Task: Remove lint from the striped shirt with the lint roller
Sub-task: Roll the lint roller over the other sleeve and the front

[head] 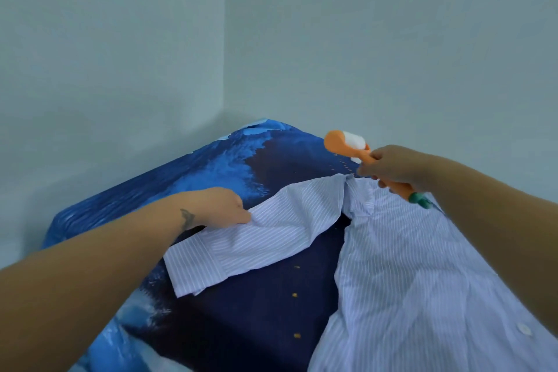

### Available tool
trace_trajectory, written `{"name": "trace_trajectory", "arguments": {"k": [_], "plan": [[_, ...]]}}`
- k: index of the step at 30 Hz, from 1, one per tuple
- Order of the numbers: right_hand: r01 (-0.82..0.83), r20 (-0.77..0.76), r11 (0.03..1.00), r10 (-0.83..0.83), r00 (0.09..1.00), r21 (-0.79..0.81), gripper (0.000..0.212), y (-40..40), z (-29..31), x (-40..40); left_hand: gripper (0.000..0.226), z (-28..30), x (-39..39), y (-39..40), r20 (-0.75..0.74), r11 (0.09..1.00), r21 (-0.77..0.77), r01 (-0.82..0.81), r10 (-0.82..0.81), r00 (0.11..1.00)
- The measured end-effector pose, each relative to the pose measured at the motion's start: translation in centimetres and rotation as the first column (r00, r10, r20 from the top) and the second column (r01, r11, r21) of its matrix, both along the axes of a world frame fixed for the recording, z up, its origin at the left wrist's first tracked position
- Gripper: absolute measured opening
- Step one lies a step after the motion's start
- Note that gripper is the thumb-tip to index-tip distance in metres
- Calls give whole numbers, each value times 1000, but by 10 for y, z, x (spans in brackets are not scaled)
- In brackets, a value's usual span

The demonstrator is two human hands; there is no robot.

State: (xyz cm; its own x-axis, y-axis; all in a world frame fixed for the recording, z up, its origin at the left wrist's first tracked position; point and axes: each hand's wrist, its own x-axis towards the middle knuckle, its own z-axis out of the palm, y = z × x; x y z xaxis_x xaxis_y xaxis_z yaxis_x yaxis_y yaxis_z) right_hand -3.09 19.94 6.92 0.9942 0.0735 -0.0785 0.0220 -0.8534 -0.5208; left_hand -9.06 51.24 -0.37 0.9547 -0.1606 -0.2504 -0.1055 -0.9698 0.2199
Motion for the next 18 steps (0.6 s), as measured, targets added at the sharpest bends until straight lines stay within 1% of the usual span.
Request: {"name": "trace_trajectory", "arguments": {"k": [1, 2, 4, 5, 7, 9, 11, 14, 16, 18], "plan": [[-16, -11, 1000, 16, 1000, -1, 11, 9, -1, -1, 24, -1, 0, 4, 12, 999, -39, -19, 20, 1000], [-25, -21, 1000, 25, 999, -2, 11, 19, -2, -3, 17, -3, -1, 8, 25, 992, -114, -50, 54, 998], [-23, -27, 1000, 23, 999, 16, 13, 36, -2, -2, 14, -7, -1, 14, 44, 947, -302, -114, 133, 990], [-14, -22, 999, 15, 1000, 32, 14, 42, -2, -1, 15, -10, -1, 15, 73, 923, -363, -129, 167, 983], [11, 3, 998, -11, 1000, 54, 15, 50, -1, 1, 16, -15, 1, 16, 173, 891, -433, -135, 229, 958], [29, 29, 997, -31, 999, 65, 15, 52, 0, 2, 15, -16, 5, 17, 291, 887, -445, -122, 272, 917], [29, 39, 998, -31, 999, 57, 16, 48, 0, 2, 15, -14, 10, 18, 391, 911, -390, -133, 294, 872], [2, 40, 1000, -2, 999, 1, 18, 39, -1, 2, 21, -8, 19, 21, 539, 951, -219, -220, 306, 785], [-12, 35, 999, 13, 999, -34, 19, 34, -2, 2, 31, -1, 27, 24, 630, 962, -55, -269, 242, 738], [-20, 38, 998, 23, 999, -61, 18, 31, -3, 4, 37, 8, 36, 30, 666, 946, 130, -296, 138, 733]]}}
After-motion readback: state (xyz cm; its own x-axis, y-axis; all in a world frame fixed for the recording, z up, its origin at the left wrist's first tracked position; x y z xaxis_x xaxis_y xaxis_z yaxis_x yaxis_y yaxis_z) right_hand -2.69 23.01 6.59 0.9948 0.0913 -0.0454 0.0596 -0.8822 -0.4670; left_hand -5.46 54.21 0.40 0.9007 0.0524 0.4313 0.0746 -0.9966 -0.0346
